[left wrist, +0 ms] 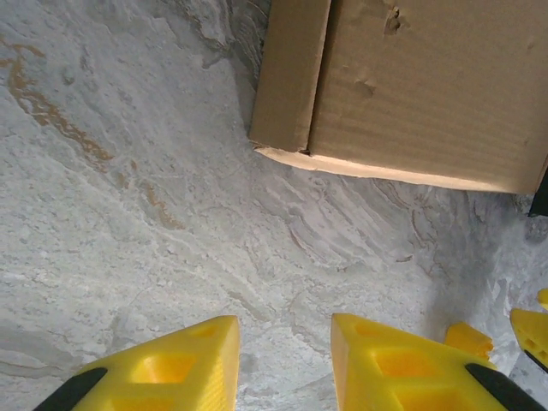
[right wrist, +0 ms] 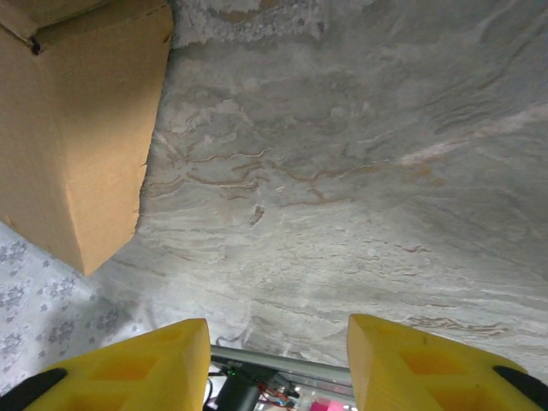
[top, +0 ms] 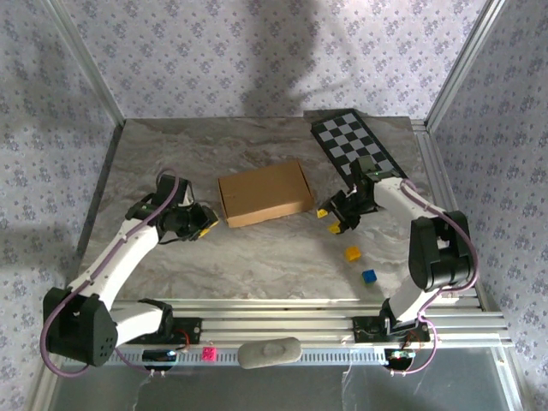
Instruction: Fold the paper box
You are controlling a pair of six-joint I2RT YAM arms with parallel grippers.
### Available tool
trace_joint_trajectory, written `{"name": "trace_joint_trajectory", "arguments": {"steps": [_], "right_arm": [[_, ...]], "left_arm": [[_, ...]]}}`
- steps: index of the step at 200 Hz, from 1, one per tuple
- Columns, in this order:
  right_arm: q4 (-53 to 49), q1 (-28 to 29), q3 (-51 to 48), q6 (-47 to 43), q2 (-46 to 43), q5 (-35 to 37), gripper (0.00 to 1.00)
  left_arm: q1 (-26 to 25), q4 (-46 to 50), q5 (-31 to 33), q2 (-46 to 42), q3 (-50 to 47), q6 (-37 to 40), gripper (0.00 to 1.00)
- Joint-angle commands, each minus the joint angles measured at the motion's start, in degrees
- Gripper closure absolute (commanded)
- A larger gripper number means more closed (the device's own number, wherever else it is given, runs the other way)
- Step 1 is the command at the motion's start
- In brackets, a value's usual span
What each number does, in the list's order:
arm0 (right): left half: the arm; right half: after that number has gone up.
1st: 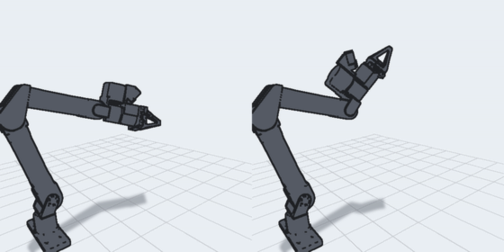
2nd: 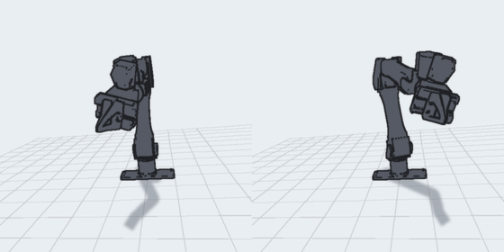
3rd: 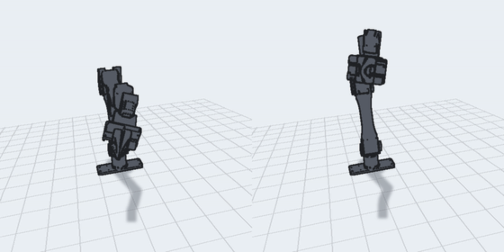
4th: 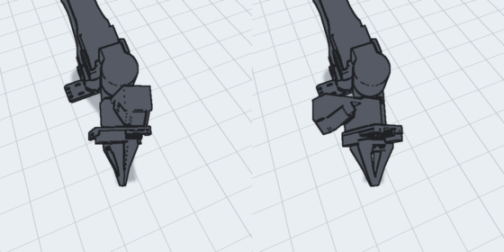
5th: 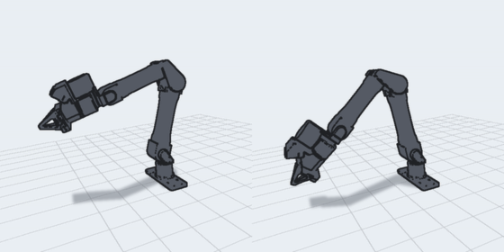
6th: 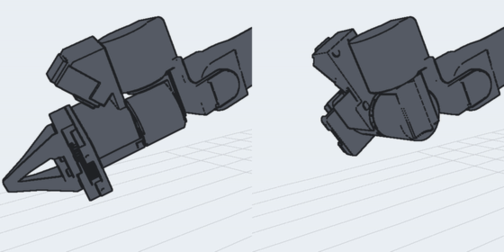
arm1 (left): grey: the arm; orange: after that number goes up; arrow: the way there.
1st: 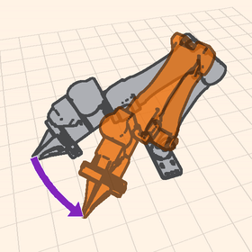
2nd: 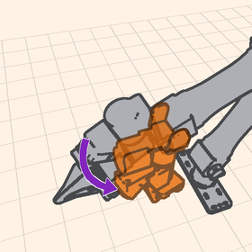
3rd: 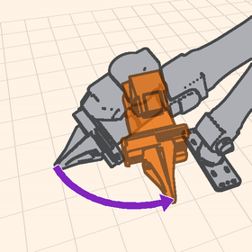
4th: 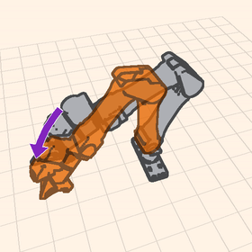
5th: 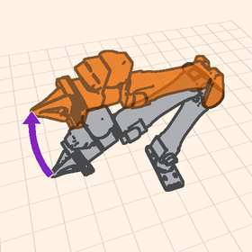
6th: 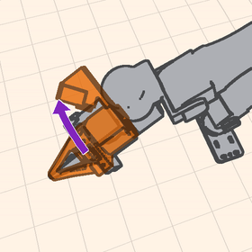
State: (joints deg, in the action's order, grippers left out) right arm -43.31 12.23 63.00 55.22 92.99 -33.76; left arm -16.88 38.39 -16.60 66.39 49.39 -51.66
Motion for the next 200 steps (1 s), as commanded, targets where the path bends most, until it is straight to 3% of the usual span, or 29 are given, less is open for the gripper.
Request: {"name": "trace_joint_trajectory", "arguments": {"steps": [1, 15, 30, 34, 39, 41, 44, 48, 69, 91, 109, 128, 143, 162, 180, 200], "right_arm": [[-2.99, -0.89, 2.41, -1.83, -3.38, 4.37, 0.50], [-3.55, -1.32, 3.71, -2.75, -5.21, 6.77, 0.44], [-5.49, -2.00, 6.84, -4.91, -7.68, 10.44, 0.24], [-6.63, -2.20, 8.05, -5.64, -8.45, 11.87, 0.19], [-8.07, -2.57, 9.19, -6.67, -9.50, 14.07, 0.02], [-8.56, -2.63, 9.84, -7.20, -10.00, 14.88, 0.01], [-9.10, -2.83, 10.66, -7.89, -10.73, 15.78, 0.01], [-9.78, -2.95, 11.64, -8.91, -11.88, 17.84, 0.00], [-13.59, -4.27, 15.56, -12.27, -18.09, 23.90, 0.00], [-14.80, -8.26, 16.45, -16.25, -23.74, 25.35, 0.00], [-15.91, -11.24, 15.97, -18.54, -27.75, 27.51, 0.00], [-15.85, -12.07, 13.17, -18.67, -32.36, 37.96, 0.00], [-8.85, -12.49, 4.34, -21.64, -38.83, 44.92, 0.00], [7.82, -11.51, -11.95, -25.13, -49.23, 52.20, 0.00], [20.59, -10.68, -25.79, -30.46, -55.78, 57.28, 0.00], [25.02, -10.21, -32.83, -34.47, -55.88, 58.57, 0.00]], "left_arm": [[0.01, 2.17, 2.07, -0.25, 3.13, 0.74, 0.66], [0.46, 2.86, 2.94, -0.37, 4.90, 1.60, 0.63], [1.27, 3.96, 4.28, -1.63, 7.35, 3.40, 0.54], [1.47, 4.22, 4.83, -2.17, 8.07, 4.03, 0.46], [1.74, 4.56, 5.72, -3.07, 9.03, 4.77, 0.35], [1.76, 4.71, 6.10, -3.45, 9.36, 5.07, 0.30], [1.84, 4.82, 6.78, -3.98, 9.89, 5.64, 0.06], [1.90, 5.00, 7.81, -4.87, 10.50, 6.31, 0.01], [2.60, 5.39, 13.82, -10.14, 12.65, 9.27, 0.00], [3.67, 6.02, 21.24, -13.85, 12.98, 10.36, 0.00], [3.70, 10.81, 34.15, -14.01, 13.60, 6.82, 0.01], [3.70, 16.45, 48.44, -13.72, 12.98, 1.43, 0.00], [3.69, 18.91, 56.23, -13.99, 11.51, -0.85, 0.00], [3.46, 1.62, 57.00, -18.11, 1.51, 18.54, 0.01], [3.59, -9.92, 59.99, -20.81, -7.05, 27.62, 0.00], [4.65, -22.67, 53.54, -20.96, -16.41, 36.93, 0.00]]}}
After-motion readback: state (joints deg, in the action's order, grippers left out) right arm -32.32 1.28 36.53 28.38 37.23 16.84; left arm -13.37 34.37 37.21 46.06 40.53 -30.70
